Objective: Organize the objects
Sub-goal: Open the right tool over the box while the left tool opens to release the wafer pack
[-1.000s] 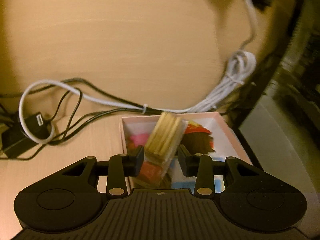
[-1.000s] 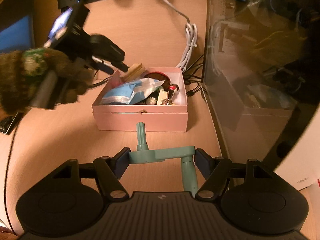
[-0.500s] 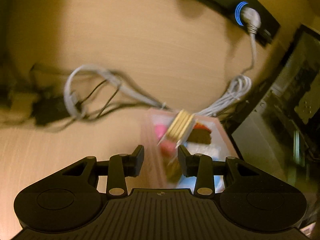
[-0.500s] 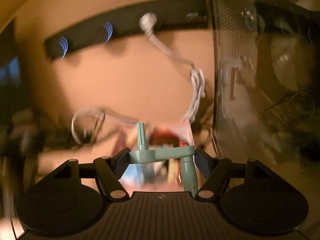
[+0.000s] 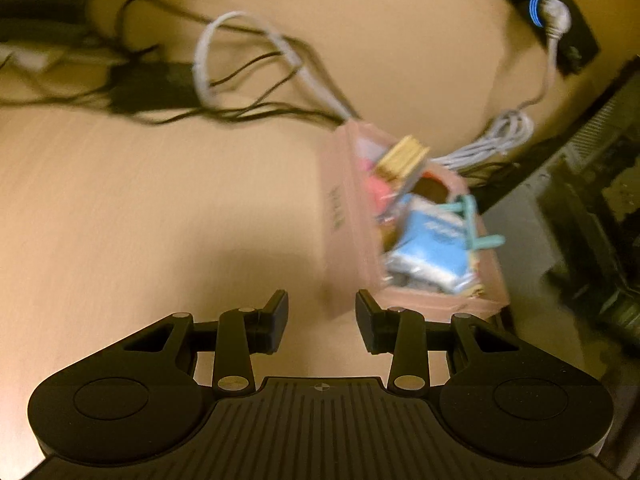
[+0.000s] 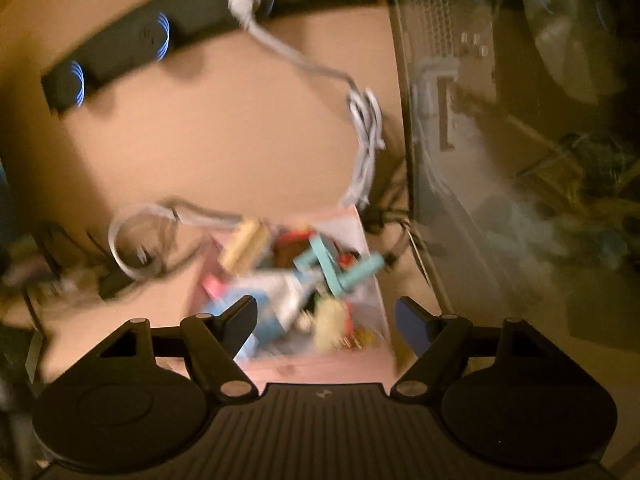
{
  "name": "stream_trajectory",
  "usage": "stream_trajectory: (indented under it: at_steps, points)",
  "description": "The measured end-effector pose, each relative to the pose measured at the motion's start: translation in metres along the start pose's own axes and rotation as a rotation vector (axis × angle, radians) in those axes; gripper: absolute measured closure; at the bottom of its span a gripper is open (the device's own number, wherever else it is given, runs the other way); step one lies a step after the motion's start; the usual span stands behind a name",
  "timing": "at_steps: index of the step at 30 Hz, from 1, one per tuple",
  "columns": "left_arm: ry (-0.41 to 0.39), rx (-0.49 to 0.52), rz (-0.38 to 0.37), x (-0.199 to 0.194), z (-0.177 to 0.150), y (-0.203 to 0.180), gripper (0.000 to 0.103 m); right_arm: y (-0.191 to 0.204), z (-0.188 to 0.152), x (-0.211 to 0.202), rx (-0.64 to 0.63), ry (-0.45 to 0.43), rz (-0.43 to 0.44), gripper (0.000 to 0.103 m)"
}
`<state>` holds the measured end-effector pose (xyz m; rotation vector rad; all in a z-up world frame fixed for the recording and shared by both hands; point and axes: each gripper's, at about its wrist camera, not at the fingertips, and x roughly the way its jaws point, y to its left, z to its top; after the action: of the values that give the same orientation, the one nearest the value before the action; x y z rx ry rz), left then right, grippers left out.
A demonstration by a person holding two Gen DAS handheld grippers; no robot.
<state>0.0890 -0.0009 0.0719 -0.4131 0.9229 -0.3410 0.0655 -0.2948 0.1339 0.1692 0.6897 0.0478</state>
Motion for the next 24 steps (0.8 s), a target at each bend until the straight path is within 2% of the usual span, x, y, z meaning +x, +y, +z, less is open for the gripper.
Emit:
stream_trajectory:
  at_steps: [1, 3, 8, 13, 15, 18, 22, 24]
  points:
    - [-0.004, 0.017, -0.010, 0.001, 0.003, -0.006, 0.063, 0.001, -0.007, 0.005, -0.021, 0.019, -0.015, 0.033]
    - [-0.022, 0.055, -0.009, 0.007, 0.010, -0.020, 0.063, 0.002, -0.020, 0.016, -0.056, 0.058, -0.041, 0.050]
    - [0.008, 0.118, 0.046, 0.038, 0.023, -0.043, 0.063, 0.003, -0.046, 0.036, -0.153, 0.095, -0.144, 0.052]
    - [0.047, 0.163, 0.161, 0.060, 0.019, -0.045, 0.059, 0.006, -0.052, 0.053, -0.219, 0.094, -0.187, 0.052]
    - [0.043, 0.138, 0.181, 0.058, 0.017, -0.038, 0.042, 0.009, -0.052, 0.060, -0.254, 0.085, -0.196, 0.052]
    - [0.027, 0.107, 0.205, 0.050, 0.018, -0.027, 0.029, 0.017, -0.051, 0.068, -0.287, 0.092, -0.183, 0.052]
    - [-0.015, 0.074, 0.257, 0.040, 0.022, -0.010, 0.022, 0.033, -0.050, 0.075, -0.312, 0.084, -0.139, 0.052]
    - [-0.019, 0.058, 0.274, 0.039, 0.027, 0.000, 0.015, 0.043, -0.048, 0.079, -0.318, 0.080, -0.119, 0.051]
